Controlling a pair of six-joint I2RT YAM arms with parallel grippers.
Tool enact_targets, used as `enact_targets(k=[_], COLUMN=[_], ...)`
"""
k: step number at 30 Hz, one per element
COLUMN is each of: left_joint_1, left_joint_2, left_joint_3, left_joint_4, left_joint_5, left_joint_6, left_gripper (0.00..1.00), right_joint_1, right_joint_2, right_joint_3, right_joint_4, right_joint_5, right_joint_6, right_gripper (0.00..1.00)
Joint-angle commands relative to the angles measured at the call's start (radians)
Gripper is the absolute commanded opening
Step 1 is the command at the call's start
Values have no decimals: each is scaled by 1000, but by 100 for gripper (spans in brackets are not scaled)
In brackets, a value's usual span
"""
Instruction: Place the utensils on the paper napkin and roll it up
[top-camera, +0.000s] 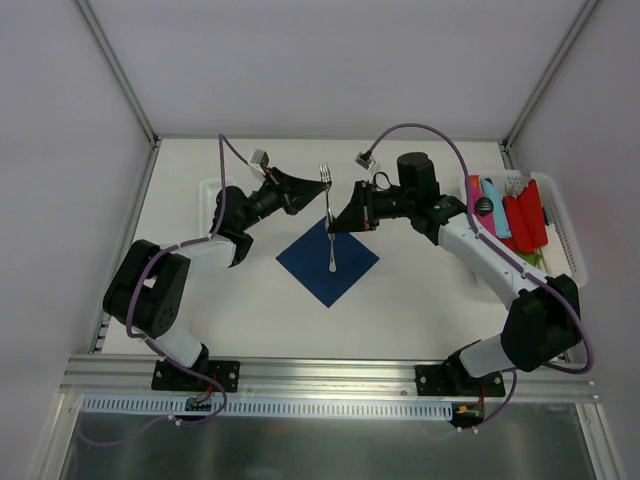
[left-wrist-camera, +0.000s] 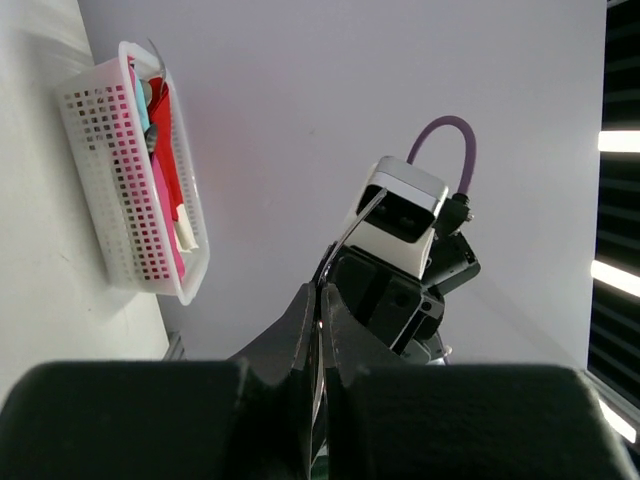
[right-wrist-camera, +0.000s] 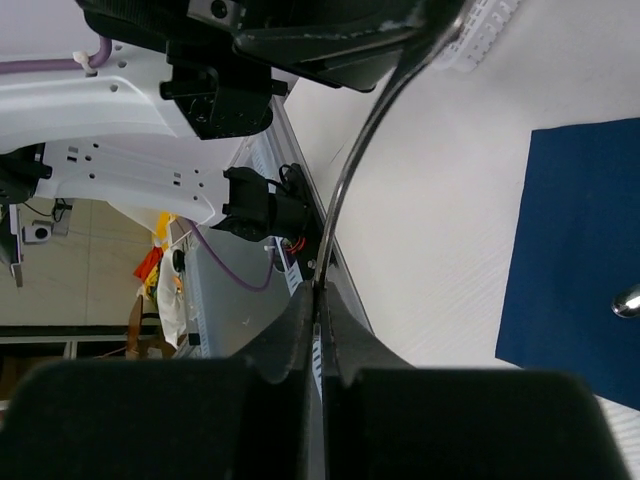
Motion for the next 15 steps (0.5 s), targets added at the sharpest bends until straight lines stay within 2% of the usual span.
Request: enact_targets(k=[1, 2, 4, 5, 6, 8, 9, 10, 11, 12, 13, 15], left_joint_1=[-8, -8, -8, -8, -4, 3, 7, 12, 10, 10, 10, -3], left_joint_2=[1, 3, 5, 3, -5, -26, -76, -110, -150, -232, -273, -384], left_joint_3=[-11, -11, -11, -16, -25, -34, -39, -39, -27, -10, 13, 88], left_joint_4=[429, 434, 433, 416, 366, 321, 172, 79, -16, -243, -368, -605], left_joint_5=[-38, -38, -35, -35, -33, -23, -16, -10, -13, -18, -35, -79], left_joint_6=[-22, -25, -27, -27, -21, 8, 34, 121, 178, 235, 374, 514], left_gripper=[0, 0, 8, 14, 31, 42, 46, 50, 51, 53, 54, 53], right_joint_1=[1, 1, -1, -3, -3, -3, -3, -1, -1, -1, -1, -1], right_joint_2=[-3, 0, -4, -7, -20, -40, -52, -72, -83, -90, -98, -110], right_joint_3=[9, 11, 11, 8, 3, -8, -14, -20, -32, -35, -37, -45], right_joint_4=[43, 43, 46, 46, 46, 45, 45, 45, 43, 30, 19, 1], right_joint_5=[-16, -17, -19, -17, -8, 5, 13, 30, 36, 45, 65, 87], right_joint_6=[3, 5, 3, 0, -6, -17, -24, -34, -41, -47, -60, -89], right_gripper=[0, 0, 0, 0, 0, 0, 0, 0, 0, 0, 0, 0])
